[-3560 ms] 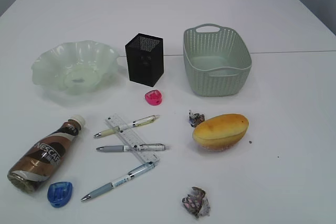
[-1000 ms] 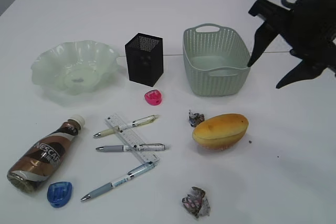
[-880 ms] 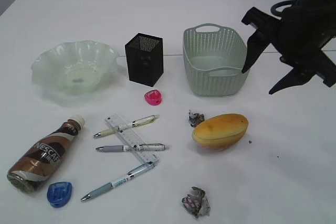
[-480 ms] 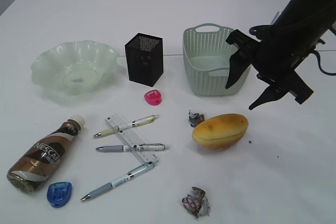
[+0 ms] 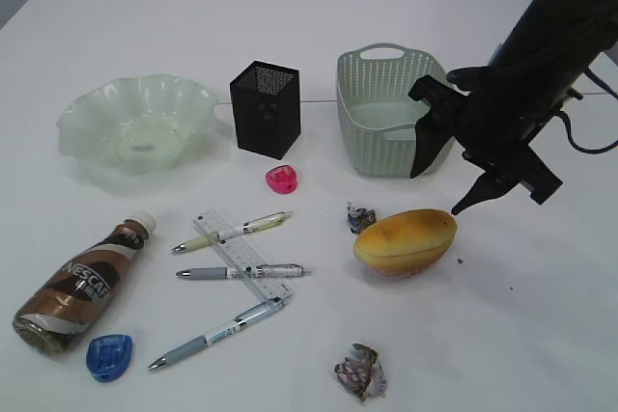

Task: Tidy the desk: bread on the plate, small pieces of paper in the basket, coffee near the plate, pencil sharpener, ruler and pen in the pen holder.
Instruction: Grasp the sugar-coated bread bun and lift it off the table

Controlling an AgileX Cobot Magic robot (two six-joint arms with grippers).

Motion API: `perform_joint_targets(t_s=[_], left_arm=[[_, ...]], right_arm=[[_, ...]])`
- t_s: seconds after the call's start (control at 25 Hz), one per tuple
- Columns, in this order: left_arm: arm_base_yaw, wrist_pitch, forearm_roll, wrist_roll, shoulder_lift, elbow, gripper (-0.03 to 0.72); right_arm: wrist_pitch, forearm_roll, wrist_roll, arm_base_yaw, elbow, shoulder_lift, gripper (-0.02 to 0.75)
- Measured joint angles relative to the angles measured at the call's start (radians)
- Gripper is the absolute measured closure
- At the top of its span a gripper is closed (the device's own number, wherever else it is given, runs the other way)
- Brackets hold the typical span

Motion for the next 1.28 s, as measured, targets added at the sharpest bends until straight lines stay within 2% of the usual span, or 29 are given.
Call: perform_joint_targets(t_s=[0.24, 0.56, 0.84, 1.28], left_arm=[[0.000, 0.000, -0.001, 0.000, 0.000, 0.000, 0.286], [0.000, 0.000, -0.001, 0.000, 0.000, 0.000, 0.286], [0.000, 0.000, -0.001, 0.000, 0.000, 0.000, 0.286], [0.000, 0.000, -0.002, 0.000, 0.000, 0.000, 0.286]], right_arm=[[0.000, -0.035, 0.036, 0.000, 0.000, 0.015, 0.288], [0.000, -0.067, 0.091, 0.000, 0.000, 0.050, 0.197], [-0.004, -0.036, 0.094, 0.002, 0.000, 0.104, 0.192], [-0.092, -0.025, 0.094, 0.002, 0.000, 0.126, 0.192]])
